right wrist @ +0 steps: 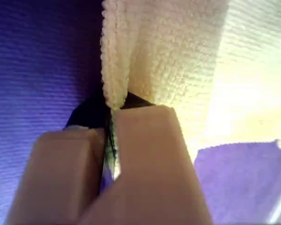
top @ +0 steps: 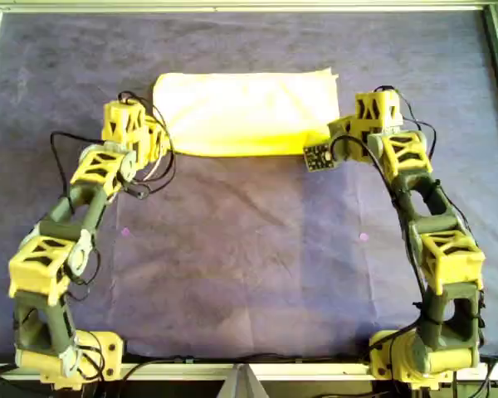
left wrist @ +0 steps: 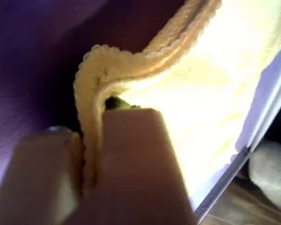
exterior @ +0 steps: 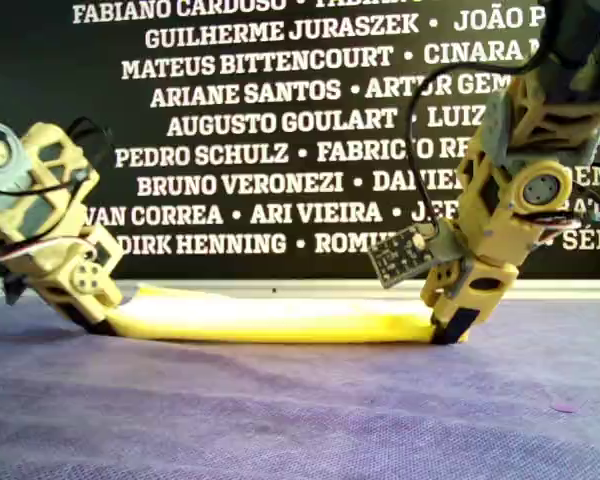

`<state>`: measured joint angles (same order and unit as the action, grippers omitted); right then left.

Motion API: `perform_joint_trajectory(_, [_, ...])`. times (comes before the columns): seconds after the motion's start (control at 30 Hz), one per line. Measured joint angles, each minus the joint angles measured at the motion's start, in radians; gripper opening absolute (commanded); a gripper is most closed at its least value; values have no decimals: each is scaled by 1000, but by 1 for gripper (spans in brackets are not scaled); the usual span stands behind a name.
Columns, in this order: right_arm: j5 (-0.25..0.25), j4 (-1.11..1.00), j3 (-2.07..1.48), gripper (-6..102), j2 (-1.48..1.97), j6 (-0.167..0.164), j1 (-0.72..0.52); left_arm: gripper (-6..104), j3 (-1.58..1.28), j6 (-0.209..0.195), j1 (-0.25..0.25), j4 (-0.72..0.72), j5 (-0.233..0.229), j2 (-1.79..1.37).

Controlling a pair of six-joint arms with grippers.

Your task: Fold a cloth

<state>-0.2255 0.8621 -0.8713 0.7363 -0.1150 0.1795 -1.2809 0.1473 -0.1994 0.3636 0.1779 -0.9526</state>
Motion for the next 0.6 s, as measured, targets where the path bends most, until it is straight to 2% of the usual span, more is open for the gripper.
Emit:
perform_joint_trajectory(0.23, [-11, 43, -71, 0, 112, 8, 0, 0, -318, 2, -9, 2, 0, -259])
perform_joint_trajectory(0.6, [-14, 3, -557, 0, 463, 9, 0, 0, -531, 0, -23, 2, 3, -445])
